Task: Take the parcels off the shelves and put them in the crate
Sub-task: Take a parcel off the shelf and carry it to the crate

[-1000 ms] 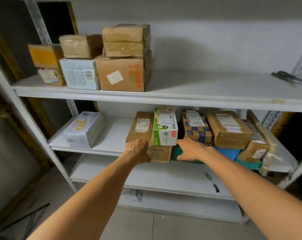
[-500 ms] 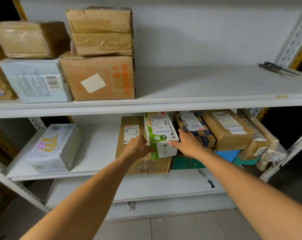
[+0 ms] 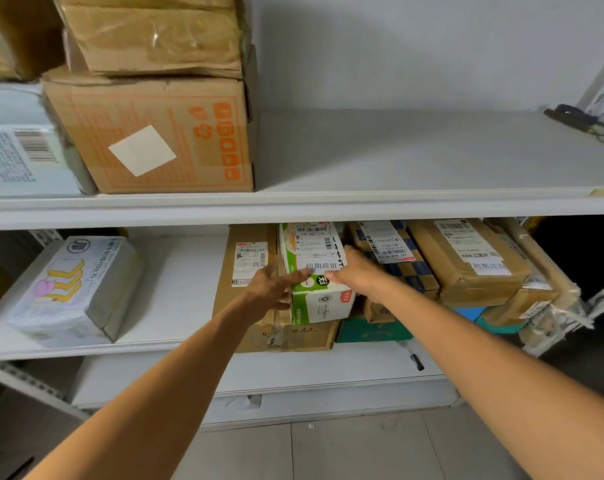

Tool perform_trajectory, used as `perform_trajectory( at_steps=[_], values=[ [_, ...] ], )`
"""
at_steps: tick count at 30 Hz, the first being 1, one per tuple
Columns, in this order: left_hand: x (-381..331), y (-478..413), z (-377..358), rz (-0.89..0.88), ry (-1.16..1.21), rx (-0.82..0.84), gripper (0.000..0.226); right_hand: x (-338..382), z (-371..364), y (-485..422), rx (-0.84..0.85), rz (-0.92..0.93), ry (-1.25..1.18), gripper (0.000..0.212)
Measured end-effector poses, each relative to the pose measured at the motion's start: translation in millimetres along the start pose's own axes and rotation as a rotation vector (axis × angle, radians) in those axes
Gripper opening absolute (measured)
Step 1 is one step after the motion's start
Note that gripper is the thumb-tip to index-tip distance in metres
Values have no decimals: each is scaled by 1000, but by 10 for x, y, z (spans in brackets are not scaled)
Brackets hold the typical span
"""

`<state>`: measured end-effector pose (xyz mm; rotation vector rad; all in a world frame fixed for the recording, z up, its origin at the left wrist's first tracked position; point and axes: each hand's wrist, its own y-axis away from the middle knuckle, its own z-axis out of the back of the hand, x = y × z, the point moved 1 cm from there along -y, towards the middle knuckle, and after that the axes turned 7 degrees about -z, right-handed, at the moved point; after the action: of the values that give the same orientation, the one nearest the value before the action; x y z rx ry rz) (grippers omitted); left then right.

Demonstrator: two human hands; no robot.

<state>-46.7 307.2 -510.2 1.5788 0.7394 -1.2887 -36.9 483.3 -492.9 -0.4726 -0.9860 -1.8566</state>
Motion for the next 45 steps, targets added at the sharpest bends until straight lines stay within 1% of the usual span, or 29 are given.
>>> perform_trajectory(
  at_steps=[2, 5, 9, 13, 17, 19, 23, 29, 35, 38, 41, 44, 45],
  values=[
    [-5, -29, 7, 41, 23, -3, 60, 15, 17, -25, 42, -23, -33, 53],
    [-22, -26, 33, 77, 97, -9, 76, 28, 16, 27, 59, -12, -79, 54],
    [-16, 62, 58, 62, 104, -28, 85, -1, -53, 230, 39, -32, -149, 60],
    [20, 230, 172, 28, 103, -9, 84, -65, -244, 592, 0, 25, -253, 76],
    [109, 460, 260, -1, 78, 1, 83, -107, -486, 938, -81, 36, -321, 86],
    [149, 574, 288, -17, 66, 12, 83, -106, -581, 1059, -118, 42, -319, 87],
    [296, 807, 282, -52, 69, 24, 82, -100, -707, 1203, -202, 72, -248, 81],
    [312, 1041, 281, -142, 12, 19, 82, -152, -773, 1432, -254, 140, -207, 82],
    [180, 1174, 65, -232, -54, 117, 84, -377, -629, 1666, -334, 169, -250, 80],
    [129, 1193, -153, -279, -81, 205, 82, -553, -501, 1816, -379, 203, -292, 81],
    [130, 1242, -487, -324, -123, 283, 74, -792, -335, 2008, -472, 185, -319, 74],
    [171, 1218, -917, -376, -146, 367, 64, -1098, -142, 2218, -580, 148, -369, 73],
    [182, 1213, -1081, -398, -150, 405, 65, -1214, -80, 2301, -622, 131, -387, 73]
  ],
)
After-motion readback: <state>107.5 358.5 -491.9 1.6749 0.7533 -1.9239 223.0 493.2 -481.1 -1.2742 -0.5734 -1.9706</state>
